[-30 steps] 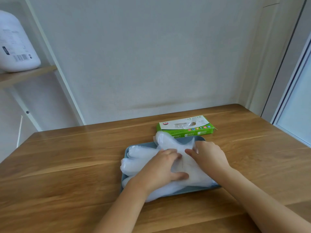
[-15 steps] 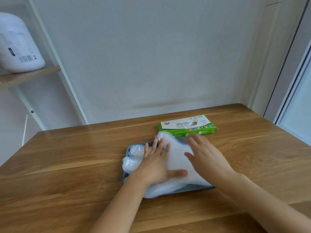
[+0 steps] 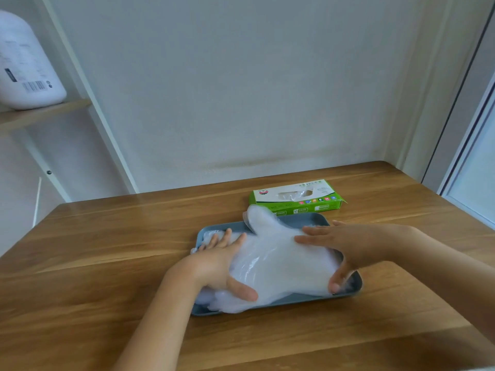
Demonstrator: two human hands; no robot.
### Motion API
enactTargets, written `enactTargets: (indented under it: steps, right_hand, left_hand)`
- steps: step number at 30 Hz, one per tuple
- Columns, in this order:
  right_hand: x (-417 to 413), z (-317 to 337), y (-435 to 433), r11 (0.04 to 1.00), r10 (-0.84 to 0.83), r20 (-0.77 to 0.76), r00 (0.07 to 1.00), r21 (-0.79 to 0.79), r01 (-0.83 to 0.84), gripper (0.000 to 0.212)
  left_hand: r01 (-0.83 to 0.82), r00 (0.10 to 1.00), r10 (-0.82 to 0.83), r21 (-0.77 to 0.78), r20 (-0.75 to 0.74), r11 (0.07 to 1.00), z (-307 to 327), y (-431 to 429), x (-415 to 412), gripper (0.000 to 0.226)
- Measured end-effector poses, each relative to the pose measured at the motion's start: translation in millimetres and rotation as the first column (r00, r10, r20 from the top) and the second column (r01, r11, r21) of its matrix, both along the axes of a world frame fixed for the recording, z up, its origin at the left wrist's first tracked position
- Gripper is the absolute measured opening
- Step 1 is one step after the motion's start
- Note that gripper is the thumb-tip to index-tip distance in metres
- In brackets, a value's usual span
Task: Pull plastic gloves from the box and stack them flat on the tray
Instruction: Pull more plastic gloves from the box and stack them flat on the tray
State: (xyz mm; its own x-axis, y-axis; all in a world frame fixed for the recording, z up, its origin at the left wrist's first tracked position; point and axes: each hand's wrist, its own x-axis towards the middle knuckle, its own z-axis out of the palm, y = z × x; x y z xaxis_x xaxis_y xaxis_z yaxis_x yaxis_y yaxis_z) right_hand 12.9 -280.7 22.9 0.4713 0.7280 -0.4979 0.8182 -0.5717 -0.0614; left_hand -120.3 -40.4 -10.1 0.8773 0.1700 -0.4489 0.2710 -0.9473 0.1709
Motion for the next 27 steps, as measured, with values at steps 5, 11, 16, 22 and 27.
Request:
enactTargets:
  steps: [5,11,16,22,27]
  right_hand:
    - [16.7,9.0,12.0,0.985,-0.075,-0.052,0.996,0.150,0.082,0.082]
    - [69.1,2.4,43.3,0.708,-0.269,0.062,0.961,0.690,0.153,0.039]
    - [101.0,-19.2,64.1,0.713,-0.211,0.014,0.977,0.686,0.144,0.022]
    - [113.7,-41.3,74.8,0.658,-0.213,-0.052,0.976,0.730,0.183,0.017]
    - [116.4,-48.7,76.2,0.556,-0.235,-0.032,0.971,0.815,0.161,0.003]
  left_hand:
    - [0.012,1.000,-0.010,-0.087,0.030,0.996,22.5,10.5,1.2,0.106]
    - [-0.092,0.920,0.180,-0.255,0.347,0.963,41.7,26.5,32.4,0.073]
    - [-0.036,0.875,0.178,-0.307,0.451,0.951,41.7,22.9,74.2,0.058]
    - [0.019,0.908,0.091,-0.257,0.409,0.966,35.9,7.7,120.6,0.053]
    - [0.038,0.938,0.059,-0.271,0.342,0.962,27.6,0.5,147.0,0.055]
